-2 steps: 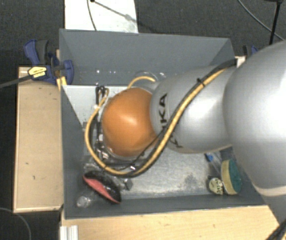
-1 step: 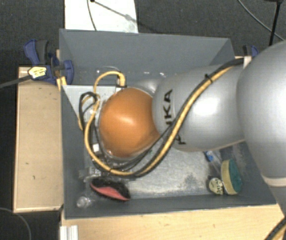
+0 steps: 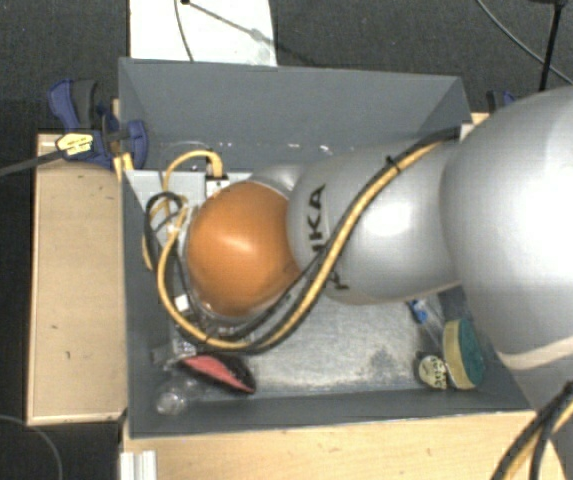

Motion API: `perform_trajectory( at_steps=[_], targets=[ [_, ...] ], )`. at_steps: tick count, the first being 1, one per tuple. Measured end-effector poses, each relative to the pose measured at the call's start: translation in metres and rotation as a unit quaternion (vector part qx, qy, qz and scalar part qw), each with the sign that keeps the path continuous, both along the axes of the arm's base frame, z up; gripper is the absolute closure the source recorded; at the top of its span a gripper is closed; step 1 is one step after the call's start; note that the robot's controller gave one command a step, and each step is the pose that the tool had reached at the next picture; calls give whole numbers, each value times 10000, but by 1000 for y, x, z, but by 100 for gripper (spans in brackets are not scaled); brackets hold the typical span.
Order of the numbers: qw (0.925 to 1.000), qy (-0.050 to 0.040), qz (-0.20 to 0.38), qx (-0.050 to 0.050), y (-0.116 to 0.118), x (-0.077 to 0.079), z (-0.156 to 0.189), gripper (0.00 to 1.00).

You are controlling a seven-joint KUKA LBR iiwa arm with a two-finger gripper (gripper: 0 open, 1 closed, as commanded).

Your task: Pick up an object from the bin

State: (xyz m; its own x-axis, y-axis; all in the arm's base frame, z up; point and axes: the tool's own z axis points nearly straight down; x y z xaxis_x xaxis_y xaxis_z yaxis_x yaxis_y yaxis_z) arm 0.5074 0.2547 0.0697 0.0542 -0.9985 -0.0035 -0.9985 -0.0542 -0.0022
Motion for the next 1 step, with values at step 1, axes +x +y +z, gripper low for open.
perform_trajectory(
  at_steps=[1],
  targets=[
    [9929, 5, 1188, -15, -23, -8, 1, 0]
  ],
)
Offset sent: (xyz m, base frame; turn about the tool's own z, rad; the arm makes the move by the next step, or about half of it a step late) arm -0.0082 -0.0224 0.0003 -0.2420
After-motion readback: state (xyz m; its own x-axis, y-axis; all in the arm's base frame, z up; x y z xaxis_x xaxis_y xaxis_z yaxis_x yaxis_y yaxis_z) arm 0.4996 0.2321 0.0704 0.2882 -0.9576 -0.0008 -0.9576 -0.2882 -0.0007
